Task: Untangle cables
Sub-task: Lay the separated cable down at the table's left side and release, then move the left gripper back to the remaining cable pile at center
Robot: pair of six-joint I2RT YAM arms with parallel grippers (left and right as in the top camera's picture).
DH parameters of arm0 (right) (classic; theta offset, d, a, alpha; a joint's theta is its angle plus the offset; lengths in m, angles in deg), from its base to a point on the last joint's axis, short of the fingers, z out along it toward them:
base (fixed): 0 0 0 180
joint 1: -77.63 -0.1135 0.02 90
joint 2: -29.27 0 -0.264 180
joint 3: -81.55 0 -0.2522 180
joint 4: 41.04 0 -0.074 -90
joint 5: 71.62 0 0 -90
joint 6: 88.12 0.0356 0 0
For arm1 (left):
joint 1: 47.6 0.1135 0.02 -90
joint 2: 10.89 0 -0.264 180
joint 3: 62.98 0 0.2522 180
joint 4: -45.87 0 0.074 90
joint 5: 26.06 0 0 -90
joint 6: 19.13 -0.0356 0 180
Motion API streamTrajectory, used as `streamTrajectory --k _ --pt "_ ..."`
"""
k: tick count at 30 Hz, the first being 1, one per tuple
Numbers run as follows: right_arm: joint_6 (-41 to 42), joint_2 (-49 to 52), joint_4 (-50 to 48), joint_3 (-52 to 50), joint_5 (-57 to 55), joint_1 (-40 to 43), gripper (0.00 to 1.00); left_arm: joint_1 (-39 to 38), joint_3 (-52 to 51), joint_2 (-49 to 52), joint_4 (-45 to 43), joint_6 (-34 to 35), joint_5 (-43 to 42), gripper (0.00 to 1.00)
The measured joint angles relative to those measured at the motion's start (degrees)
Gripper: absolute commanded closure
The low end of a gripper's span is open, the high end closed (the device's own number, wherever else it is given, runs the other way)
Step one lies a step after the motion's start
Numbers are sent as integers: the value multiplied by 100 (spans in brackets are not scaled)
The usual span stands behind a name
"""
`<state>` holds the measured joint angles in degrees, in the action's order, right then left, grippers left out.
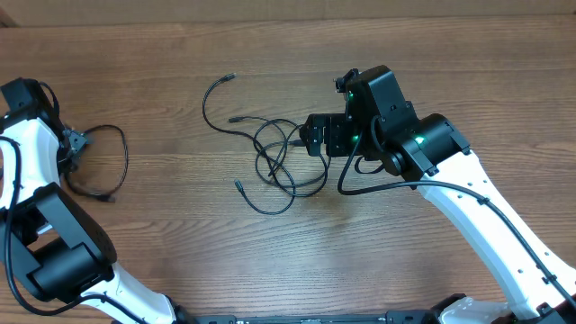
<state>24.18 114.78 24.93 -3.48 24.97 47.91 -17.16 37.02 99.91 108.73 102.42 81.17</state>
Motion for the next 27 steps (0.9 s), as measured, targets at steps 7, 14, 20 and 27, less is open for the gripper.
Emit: streamTrajectory --k 7,14,20,27 --pt "0 0 -4 0 0 0 0 0 168 0 -9 -1104 -2017 55" --pt "-2 0 -2 0 0 0 0 -304 387 0 634 -1869 -3982 96" --pt "0 0 -7 0 -2 0 0 -1397 236 0 953 -1996 -4369 96" --pt "-2 0 -4 0 2 0 0 -2426 -205 0 970 -2000 -4382 94"
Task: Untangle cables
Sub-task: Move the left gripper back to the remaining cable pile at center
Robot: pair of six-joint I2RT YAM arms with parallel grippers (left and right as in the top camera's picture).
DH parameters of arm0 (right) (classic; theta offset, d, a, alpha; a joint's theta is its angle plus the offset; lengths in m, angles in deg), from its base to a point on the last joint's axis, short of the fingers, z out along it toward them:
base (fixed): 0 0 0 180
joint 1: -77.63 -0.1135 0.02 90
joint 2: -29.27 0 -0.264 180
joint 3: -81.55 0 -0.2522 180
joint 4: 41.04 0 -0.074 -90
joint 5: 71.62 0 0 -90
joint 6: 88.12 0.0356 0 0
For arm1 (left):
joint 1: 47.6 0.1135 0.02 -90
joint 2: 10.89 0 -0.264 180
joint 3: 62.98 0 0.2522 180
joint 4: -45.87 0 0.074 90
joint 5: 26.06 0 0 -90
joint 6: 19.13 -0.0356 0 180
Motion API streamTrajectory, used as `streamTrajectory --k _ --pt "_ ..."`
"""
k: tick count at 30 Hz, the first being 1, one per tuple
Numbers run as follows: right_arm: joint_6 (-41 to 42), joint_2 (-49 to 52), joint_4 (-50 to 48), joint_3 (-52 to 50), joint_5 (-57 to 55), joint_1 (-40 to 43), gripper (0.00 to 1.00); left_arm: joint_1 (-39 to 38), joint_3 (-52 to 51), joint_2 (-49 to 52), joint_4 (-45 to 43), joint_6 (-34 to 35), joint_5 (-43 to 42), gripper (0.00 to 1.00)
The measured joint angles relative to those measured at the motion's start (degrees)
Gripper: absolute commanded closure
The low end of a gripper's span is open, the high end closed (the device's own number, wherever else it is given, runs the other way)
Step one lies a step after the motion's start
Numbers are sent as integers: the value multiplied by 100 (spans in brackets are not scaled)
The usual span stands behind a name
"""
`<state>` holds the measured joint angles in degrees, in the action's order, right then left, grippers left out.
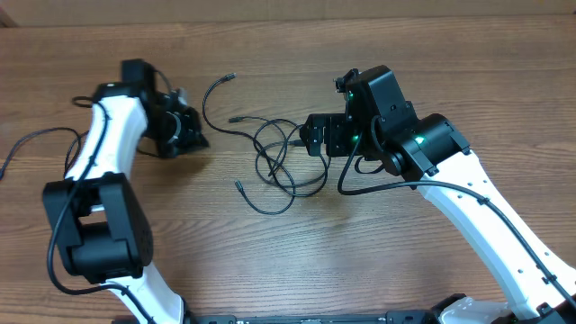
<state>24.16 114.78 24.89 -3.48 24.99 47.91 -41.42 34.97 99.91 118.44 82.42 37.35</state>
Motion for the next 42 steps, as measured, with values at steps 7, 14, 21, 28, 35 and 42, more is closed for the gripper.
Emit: streamTrajectory --k 7,14,21,28,35,42 --pt "2 0 -17 0 -2 0 0 -1158 -973 2 -527 -20 22 76" --pt "0 0 -85 0 2 55 0 -1751 -1180 2 -896 -101 20 81" --pt "2 0 236 0 -2 1574 0 -1784 -251 -44 -114 -601 22 74" --pt "2 0 636 0 -46 3036 0 -2588 -195 -63 -153 -1054 199 60" --pt "4 0 638 0 -61 3427 0 -3027 -195 -63 -452 -820 1141 58" --pt "2 0 638 0 -59 3427 0 -3023 713 -66 553 -376 2531 56"
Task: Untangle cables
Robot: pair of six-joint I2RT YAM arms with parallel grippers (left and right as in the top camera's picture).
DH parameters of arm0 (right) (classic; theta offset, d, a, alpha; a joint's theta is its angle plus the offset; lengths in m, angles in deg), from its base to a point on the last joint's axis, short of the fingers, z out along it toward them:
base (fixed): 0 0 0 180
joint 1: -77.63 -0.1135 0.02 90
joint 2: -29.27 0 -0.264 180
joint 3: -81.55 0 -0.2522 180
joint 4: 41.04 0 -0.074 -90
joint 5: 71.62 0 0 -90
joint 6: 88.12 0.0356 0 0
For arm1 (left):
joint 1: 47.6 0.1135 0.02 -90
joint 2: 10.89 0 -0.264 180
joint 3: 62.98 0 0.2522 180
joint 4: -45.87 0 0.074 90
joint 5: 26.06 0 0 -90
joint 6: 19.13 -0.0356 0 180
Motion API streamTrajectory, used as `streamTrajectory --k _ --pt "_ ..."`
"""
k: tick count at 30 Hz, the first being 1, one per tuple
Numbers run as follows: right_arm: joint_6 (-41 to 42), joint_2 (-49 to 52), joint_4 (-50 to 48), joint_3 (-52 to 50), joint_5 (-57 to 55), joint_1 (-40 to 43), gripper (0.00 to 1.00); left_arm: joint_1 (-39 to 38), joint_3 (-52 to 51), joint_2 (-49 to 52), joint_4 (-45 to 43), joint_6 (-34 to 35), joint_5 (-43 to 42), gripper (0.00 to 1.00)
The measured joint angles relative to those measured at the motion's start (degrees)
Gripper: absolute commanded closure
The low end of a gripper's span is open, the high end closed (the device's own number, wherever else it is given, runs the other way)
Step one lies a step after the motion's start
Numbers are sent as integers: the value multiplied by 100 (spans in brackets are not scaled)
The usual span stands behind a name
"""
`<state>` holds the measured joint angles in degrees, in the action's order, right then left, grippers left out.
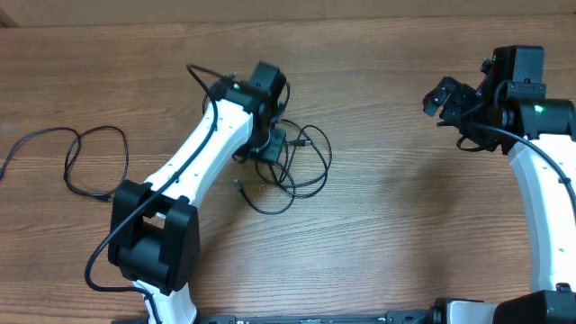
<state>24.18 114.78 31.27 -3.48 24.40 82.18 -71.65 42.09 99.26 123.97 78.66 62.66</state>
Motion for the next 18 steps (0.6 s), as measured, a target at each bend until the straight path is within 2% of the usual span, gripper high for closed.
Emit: streamTrajectory --k 3,7,11,12,13,14,18 --pt "0 0 0 0 -2 2 0 -26 369 0 -37 -203 -435 53" --pt "-2 0 2 0 -2 0 0 -181 385 0 -85 -348 -1058 42" --pt "2 0 0 0 -2 0 0 -468 -63 -4 -428 -295 -914 43" --pt "0 0 2 0 -2 0 0 -535 -328 -4 -601 -164 -713 51" --pt "0 0 7 0 0 0 0 -560 -481 -4 -702 -76 -605 68" --pt "2 0 -2 0 -2 0 0 -588 -662 -4 -835 37 -479 96" --pt "0 0 0 0 -2 0 0 -592 -1226 -4 -1172 391 -92 96"
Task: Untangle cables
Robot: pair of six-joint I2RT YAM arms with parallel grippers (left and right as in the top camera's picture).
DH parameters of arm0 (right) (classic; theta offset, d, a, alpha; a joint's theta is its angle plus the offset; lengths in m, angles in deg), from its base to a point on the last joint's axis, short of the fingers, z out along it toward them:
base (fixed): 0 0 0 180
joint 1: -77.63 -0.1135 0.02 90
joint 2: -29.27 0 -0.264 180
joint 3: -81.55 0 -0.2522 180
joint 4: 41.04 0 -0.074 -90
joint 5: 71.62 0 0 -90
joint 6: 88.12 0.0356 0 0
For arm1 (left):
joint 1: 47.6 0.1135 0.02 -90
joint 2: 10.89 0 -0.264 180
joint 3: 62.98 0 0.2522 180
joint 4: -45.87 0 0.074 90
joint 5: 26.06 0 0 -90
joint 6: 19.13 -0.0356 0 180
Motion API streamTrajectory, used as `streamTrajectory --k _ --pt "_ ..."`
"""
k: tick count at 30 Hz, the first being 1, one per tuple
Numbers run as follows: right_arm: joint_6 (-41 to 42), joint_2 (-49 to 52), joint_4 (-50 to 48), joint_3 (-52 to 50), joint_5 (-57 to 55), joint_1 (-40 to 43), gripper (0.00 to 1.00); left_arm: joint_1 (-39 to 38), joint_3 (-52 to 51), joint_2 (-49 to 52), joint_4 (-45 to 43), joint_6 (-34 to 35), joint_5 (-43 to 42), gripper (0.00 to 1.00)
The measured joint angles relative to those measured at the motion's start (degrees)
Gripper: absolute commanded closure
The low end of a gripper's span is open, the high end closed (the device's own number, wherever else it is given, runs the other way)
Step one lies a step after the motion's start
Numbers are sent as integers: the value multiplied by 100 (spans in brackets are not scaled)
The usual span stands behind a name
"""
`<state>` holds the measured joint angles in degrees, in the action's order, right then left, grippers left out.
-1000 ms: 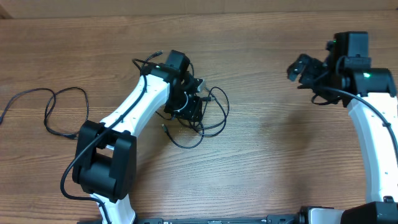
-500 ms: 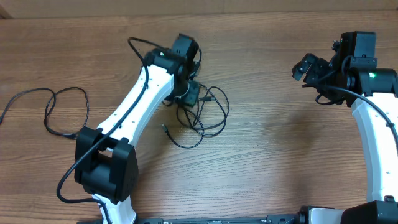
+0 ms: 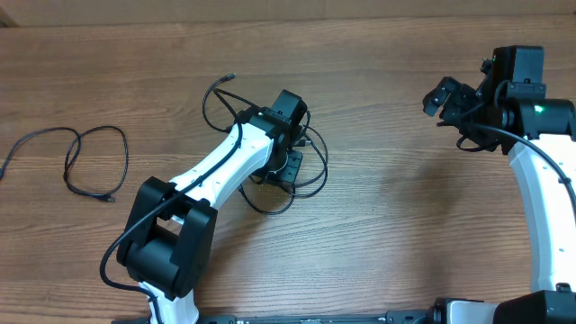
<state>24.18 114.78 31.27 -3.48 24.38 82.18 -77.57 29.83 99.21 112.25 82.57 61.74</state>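
A tangle of thin black cables (image 3: pixel 270 200) lies at mid-table, with one loose end reaching up-left to a small plug (image 3: pixel 230 77). My left gripper (image 3: pixel 288 167) hangs right over the tangle's right side, pointing down; its fingers hide the strands under them, and whether they are closed on a strand is hidden. My right gripper (image 3: pixel 441 95) is held at the far right, well away from the tangle, open and holding nothing. A separate black cable (image 3: pixel 93 162) lies loosely looped at the far left.
The wooden table (image 3: pixel 387 225) carries only the cables. The left arm's white link (image 3: pixel 216 171) slants across the table from the front-left base to the tangle. The right arm (image 3: pixel 540 180) stands along the right edge.
My left gripper has shifted a little right and toward the front over the tangle. The loops around it have changed shape slightly. The right arm has not moved.
First my right gripper was on the tangle while the left was at the far-left cable. The left then stood mid-left, with that cable lying at the left edge. Later the right gripper was at the far right and the left on the tangle, where it remains.
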Motion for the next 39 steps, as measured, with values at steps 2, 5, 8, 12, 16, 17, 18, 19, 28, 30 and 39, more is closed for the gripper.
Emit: streamTrajectory --k 2,5,8,12,16,17,18,19,28,30,39 --pt "4 0 0 0 0 0 0 7 129 0 142 68 76 96" --pt "0 0 -2 -2 0 0 0 7 1123 11 754 87 122 96" --pt "0 0 -4 -9 2 0 0 7 2719 15 1161 133 155 96" --pt "2 0 0 -11 4 0 0 7 4883 -9 1360 168 205 96" --pt "0 0 -2 -11 0 0 0 7 6413 -22 1381 168 205 96" --pt "-2 0 0 -11 2 0 0 7 6575 -22 1370 168 208 96" --pt "0 0 2 -11 2 0 0 7 6872 -22 1366 170 225 96" --pt "2 0 0 -11 2 0 0 7 7195 -22 1362 168 278 96" --pt "-2 0 -2 -11 0 0 0 7 8303 -146 1373 168 1502 96" --pt "0 0 0 -11 0 0 0 7 8341 -146 1637 170 1530 96" --pt "0 0 0 -11 0 0 0 7 7512 -136 3283 304 1331 96"
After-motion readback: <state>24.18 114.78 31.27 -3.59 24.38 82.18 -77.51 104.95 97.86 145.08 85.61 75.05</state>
